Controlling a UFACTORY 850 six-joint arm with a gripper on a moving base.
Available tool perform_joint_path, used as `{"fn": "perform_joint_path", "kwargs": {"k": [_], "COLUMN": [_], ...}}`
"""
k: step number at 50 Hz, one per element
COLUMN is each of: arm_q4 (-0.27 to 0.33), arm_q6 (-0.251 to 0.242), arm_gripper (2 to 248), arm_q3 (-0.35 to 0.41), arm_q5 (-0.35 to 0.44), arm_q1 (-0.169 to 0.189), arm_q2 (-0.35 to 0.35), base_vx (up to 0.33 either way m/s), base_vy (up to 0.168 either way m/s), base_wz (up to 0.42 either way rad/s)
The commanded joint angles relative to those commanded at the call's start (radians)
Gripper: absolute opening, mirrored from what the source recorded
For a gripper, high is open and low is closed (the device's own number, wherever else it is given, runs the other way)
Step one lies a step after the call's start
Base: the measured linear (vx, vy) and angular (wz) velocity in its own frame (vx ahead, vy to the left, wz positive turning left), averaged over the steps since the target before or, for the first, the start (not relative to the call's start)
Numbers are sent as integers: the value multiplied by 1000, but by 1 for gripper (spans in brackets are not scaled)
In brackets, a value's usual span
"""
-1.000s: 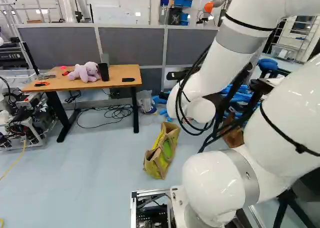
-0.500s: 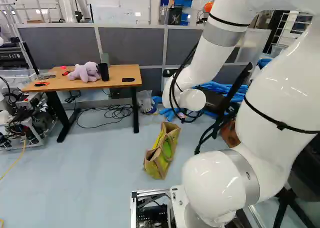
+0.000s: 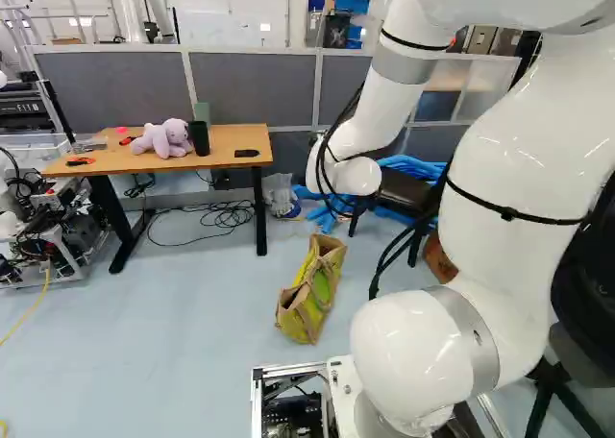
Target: Pick up the bag on the ground and place it on the table
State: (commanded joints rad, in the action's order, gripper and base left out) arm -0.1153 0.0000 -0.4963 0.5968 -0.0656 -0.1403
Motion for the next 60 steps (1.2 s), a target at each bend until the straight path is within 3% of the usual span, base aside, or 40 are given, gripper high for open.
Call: {"fn": "perform_joint_path", "kwargs": {"k": [60], "arm_q4": [-196], "arm_q6": [0], "arm_gripper": [247], "arm_q3": [-307], "arm_q5": [-386], "arm_q1": [4], "arm_q2": [-251], "base_vx": [0], "base_vy": [0], "base_wz": [0]}}
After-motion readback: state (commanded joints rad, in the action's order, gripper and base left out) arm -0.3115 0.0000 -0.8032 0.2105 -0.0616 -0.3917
